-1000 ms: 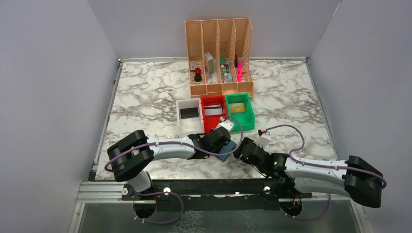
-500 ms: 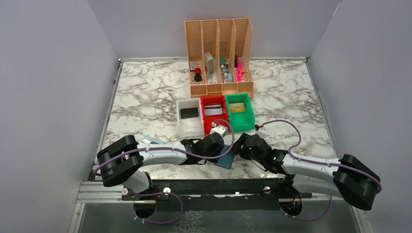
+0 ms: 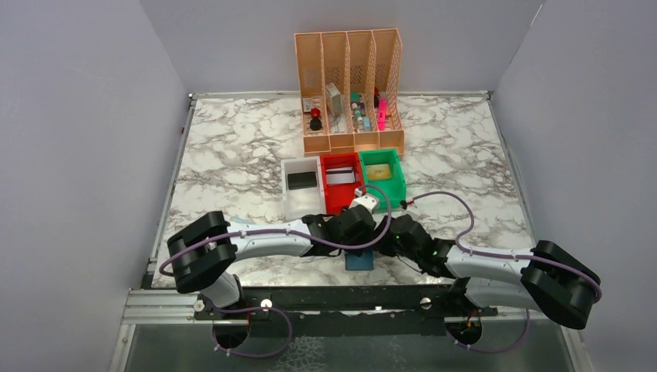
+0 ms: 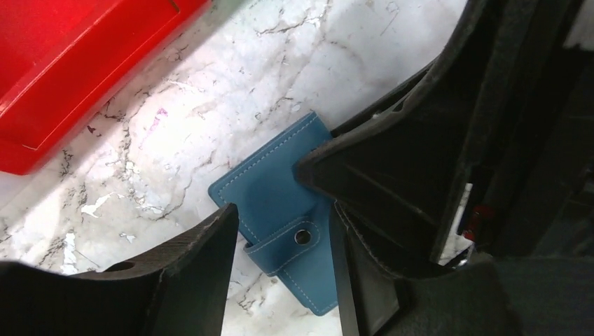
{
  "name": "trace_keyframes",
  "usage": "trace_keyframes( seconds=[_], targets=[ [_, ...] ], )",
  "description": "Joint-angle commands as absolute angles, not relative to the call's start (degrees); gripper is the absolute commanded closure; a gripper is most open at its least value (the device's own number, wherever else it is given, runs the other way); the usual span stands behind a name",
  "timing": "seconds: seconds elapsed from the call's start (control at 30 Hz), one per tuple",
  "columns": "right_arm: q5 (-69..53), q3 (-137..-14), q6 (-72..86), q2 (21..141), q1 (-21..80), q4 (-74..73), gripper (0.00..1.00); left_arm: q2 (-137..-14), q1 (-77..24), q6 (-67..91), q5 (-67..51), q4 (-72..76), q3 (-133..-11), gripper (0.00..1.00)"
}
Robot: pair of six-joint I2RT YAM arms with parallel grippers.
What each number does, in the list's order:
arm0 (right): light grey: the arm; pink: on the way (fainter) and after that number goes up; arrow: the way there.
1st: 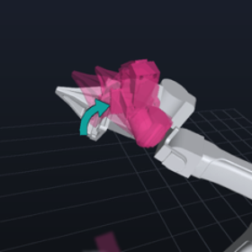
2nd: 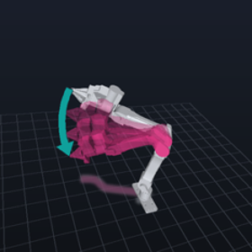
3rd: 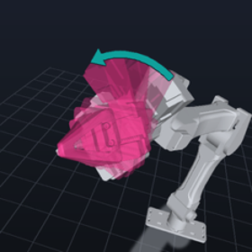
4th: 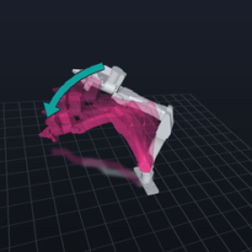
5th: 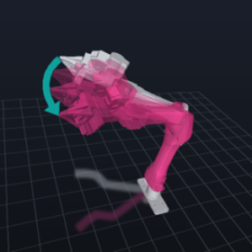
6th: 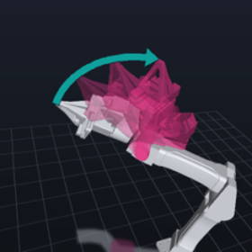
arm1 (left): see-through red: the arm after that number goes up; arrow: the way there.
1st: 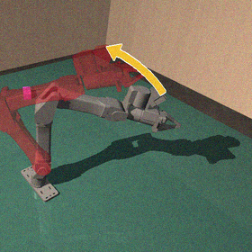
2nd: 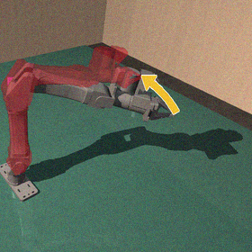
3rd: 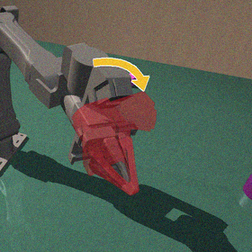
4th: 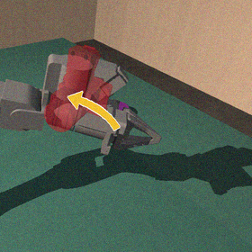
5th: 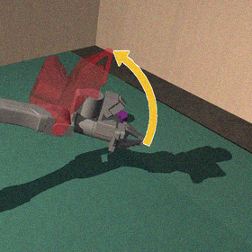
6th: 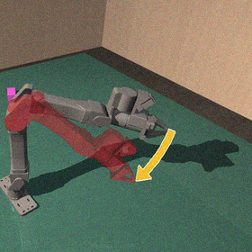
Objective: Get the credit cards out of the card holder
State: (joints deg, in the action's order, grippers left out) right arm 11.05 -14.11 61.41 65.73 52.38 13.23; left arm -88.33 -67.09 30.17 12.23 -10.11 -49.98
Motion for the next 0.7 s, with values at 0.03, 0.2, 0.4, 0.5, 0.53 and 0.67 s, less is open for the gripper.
trace_keyframes(
  seconds=[0.03,0.2,0.4,0.5,0.53,0.67],
  targets=[
    [11.0,-12.1,61.7,66.4,52.3,10.2,0.6,-93.4,-69.6,27.0,14.6,-15.1,-53.1,0.46],
    [11.4,-12.0,62.8,66.7,52.3,10.0,0.6,-95.3,-71.1,29.0,18.1,-20.5,-54.9,0.46],
    [11.7,-12.1,63.5,67.3,52.3,9.4,0.6,-96.9,-72.0,29.4,19.5,-23.1,-56.6,0.51],
    [12.0,-12.0,63.9,67.3,52.3,9.1,0.61,-97.1,-72.3,29.8,20.7,-24.9,-57.4,0.67],
    [12.1,-11.9,63.9,67.3,52.3,9.2,0.62,-97.1,-72.3,29.9,20.9,-25.2,-57.3,0.74],
    [12.3,-11.6,63.7,67.1,52.3,9.4,0.69,-96.8,-72.4,30.4,21.6,-25.3,-56.6,0.94]
  ],
)
